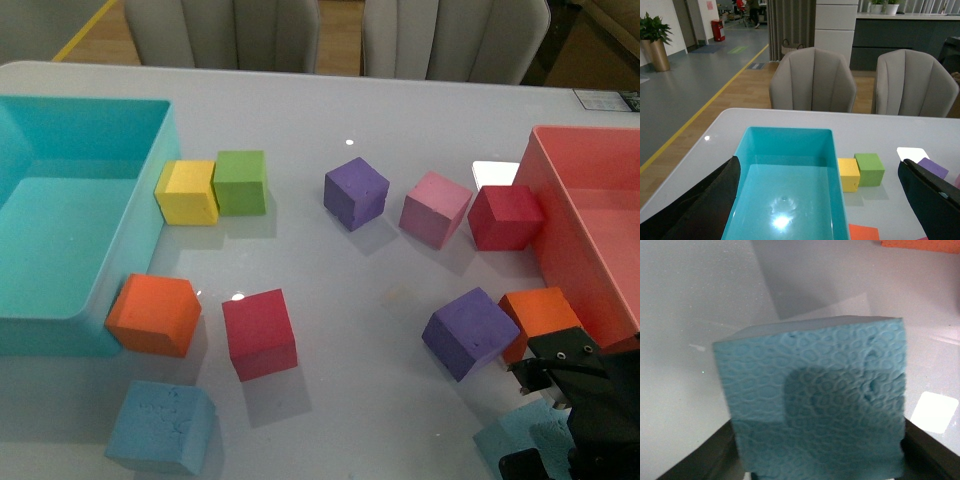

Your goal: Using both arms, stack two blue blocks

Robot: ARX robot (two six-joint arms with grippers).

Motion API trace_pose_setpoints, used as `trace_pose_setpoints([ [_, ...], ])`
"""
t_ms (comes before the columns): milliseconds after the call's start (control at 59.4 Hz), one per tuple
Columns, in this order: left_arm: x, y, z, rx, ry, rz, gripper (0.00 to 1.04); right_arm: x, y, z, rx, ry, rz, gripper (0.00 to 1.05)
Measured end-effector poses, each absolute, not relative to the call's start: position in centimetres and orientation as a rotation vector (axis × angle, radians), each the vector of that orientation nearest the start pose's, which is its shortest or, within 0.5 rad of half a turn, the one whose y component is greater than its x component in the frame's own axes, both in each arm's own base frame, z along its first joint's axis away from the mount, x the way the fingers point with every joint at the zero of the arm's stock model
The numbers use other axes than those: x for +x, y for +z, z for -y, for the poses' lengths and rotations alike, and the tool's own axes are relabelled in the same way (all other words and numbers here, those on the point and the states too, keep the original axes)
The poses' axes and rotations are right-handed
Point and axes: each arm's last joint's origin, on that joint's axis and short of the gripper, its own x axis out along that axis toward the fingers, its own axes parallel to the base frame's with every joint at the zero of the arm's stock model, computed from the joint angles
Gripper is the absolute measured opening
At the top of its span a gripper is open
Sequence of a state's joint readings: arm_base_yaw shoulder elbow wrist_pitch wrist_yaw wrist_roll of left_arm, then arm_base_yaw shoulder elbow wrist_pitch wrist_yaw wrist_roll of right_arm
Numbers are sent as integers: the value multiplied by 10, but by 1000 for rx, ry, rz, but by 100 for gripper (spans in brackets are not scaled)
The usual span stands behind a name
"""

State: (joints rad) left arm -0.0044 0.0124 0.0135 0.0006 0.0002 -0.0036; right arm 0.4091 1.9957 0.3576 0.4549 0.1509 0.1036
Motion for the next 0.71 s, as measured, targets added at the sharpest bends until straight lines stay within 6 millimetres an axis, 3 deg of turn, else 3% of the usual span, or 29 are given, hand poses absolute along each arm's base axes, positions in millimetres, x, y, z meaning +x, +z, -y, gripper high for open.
trace_pose_setpoints([
  [118, 98, 167, 0, -4, -5, 2, 96, 184, 27, -82, -245, 227, -1129, 44],
  [336, 98, 167, 0, -4, -5, 2, 96, 184, 76, -96, -207, 335, -1019, 39],
  [522, 98, 167, 0, -4, -5, 2, 96, 221, 113, -122, -163, 372, -876, 36],
  [707, 98, 167, 0, -4, -5, 2, 96, 269, 115, -149, -123, 381, -839, 35],
])
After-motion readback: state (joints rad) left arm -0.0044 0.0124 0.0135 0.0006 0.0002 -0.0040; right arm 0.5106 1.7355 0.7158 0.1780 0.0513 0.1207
